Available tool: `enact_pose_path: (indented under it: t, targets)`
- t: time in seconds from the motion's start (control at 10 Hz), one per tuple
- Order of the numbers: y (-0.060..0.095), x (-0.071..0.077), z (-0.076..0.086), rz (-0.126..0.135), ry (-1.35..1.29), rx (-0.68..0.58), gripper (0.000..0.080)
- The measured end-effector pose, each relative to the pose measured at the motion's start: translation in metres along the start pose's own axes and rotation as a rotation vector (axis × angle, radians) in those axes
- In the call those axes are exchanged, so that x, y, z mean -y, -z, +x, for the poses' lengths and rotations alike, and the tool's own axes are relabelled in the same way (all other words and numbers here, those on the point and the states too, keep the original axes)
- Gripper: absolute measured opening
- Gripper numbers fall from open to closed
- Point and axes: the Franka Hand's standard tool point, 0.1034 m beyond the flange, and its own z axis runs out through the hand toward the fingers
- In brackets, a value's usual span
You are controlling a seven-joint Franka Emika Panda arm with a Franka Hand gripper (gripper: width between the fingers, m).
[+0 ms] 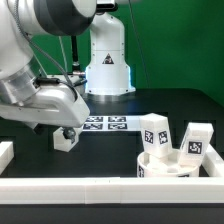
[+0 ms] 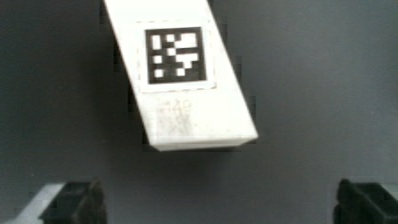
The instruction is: Assemble stool
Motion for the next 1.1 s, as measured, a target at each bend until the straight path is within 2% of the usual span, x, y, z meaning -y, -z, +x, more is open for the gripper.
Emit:
enact_pose_path:
  t: [0.4,0.6,0.7,0.8,1.1]
  targets:
    - [-0.008,-0.005,-0.006,0.008,0.005,0.266,0.0648]
    - [-0.018,-0.012,-0.008,0.005,-0.002,0.406,0.0648]
    - [-0.024,-0.015,-0.004,-0.008,-0.001,0.429,0.0648]
    - [-0.025,-0.014,0.001,-0.019,0.005,0.399,0.0648]
    - [-0.027,-0.009,0.001,-0.024,0.015,0.392,0.0648]
